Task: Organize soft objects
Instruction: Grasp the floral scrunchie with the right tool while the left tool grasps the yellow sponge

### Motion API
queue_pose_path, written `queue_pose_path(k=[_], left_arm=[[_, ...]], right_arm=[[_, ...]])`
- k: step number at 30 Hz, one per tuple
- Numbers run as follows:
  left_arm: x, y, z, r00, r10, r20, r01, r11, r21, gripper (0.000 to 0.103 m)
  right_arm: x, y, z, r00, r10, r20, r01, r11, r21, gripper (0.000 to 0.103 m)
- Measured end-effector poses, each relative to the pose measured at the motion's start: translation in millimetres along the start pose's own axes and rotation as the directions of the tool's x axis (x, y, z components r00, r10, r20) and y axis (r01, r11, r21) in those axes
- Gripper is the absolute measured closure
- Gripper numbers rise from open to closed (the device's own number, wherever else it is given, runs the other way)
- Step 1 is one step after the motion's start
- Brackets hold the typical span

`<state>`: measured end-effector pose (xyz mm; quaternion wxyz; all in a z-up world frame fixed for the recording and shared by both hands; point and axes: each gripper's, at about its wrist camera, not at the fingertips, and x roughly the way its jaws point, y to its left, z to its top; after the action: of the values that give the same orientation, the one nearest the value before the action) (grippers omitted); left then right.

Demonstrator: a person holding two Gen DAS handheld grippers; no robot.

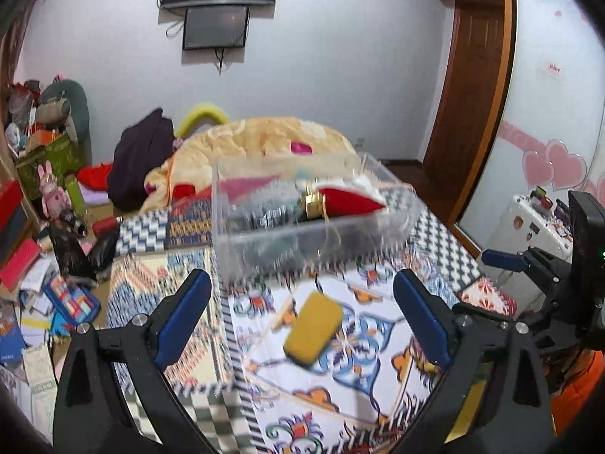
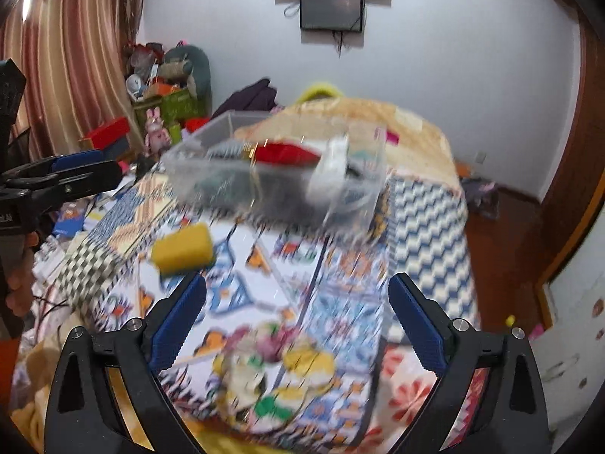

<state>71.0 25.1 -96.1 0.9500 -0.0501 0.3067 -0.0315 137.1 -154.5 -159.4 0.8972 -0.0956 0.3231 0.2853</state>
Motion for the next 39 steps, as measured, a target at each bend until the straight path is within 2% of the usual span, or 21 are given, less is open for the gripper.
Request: queue_pose_path(k=[6, 13, 14, 15, 17, 18, 19, 21, 24, 28, 30, 32, 39], left_arm=[[14.2, -1.4, -27.3, 0.997, 0.005, -0.075, -0.007, 1.0, -0.026, 0.005], [38.7, -0.6, -49.1, 0.988, 0.026, -0.15, -0.029, 0.999, -0.02, 0.005], [43.4, 0.7, -50.4, 0.987, 0.029, -0.159, -0.033, 0.999, -0.024, 0.005], [46.8, 1.6, -51.1, 0.986, 0.028, -0.163, -0.032, 0.999, -0.026, 0.005], [53.6, 3.4, -50.8, 0.987, 0.021, -0.16, -0.026, 0.999, -0.03, 0.005], [57.1, 4.8, -49.9, 0.987, 0.021, -0.16, -0.027, 0.999, -0.036, 0.005], [60.4, 6.2, -49.1, 0.987, 0.017, -0.158, -0.024, 0.999, -0.043, 0.005], [67.5, 8.1, -47.7, 0.987, 0.0, -0.164, -0.01, 0.998, -0.061, 0.015], [79.0, 9.5, -46.9, 0.981, -0.033, -0.191, 0.018, 0.996, -0.082, 0.027], [90.9, 6.2, -46.1, 0.977, -0.049, -0.208, 0.035, 0.997, -0.074, 0.04], [93.8, 4.0, -45.5, 0.976, -0.058, -0.209, 0.045, 0.997, -0.066, 0.053], [95.3, 1.4, -44.0, 0.975, -0.071, -0.21, 0.059, 0.996, -0.062, 0.061], [83.9, -1.0, -31.4, 0.985, -0.069, -0.158, 0.06, 0.996, -0.061, 0.065]], right_arm=[[16.3, 5.4, -29.3, 0.995, -0.005, -0.1, 0.004, 1.0, -0.01, 0.006], [28.3, -0.5, -48.8, 0.986, 0.03, -0.166, -0.027, 0.999, 0.025, 0.008], [29.0, -0.4, -50.1, 0.985, 0.034, -0.168, -0.031, 0.999, 0.022, 0.013], [29.0, 0.6, -50.0, 0.984, 0.039, -0.171, -0.037, 0.999, 0.016, 0.024], [28.2, 3.8, -51.5, 0.986, 0.032, -0.162, -0.034, 0.999, -0.01, 0.031], [27.8, 5.7, -51.8, 0.986, 0.039, -0.159, -0.042, 0.999, -0.015, 0.039], [26.3, 6.7, -51.4, 0.987, 0.049, -0.156, -0.052, 0.999, -0.016, 0.043], [26.3, 6.3, -49.4, 0.988, 0.051, -0.148, -0.054, 0.998, -0.018, 0.059], [26.9, 2.5, -45.3, 0.989, 0.052, -0.141, -0.053, 0.999, -0.004, 0.075], [25.4, -5.4, -40.3, 0.992, 0.039, -0.121, -0.036, 0.999, 0.021, 0.081], [23.5, -7.0, -37.5, 0.993, 0.035, -0.111, -0.032, 0.999, 0.032, 0.081], [21.3, -10.1, -34.0, 0.995, 0.035, -0.097, -0.031, 0.998, 0.047, 0.082], [12.5, -14.5, -12.4, 0.999, 0.016, -0.032, -0.014, 0.999, 0.046, 0.082]])
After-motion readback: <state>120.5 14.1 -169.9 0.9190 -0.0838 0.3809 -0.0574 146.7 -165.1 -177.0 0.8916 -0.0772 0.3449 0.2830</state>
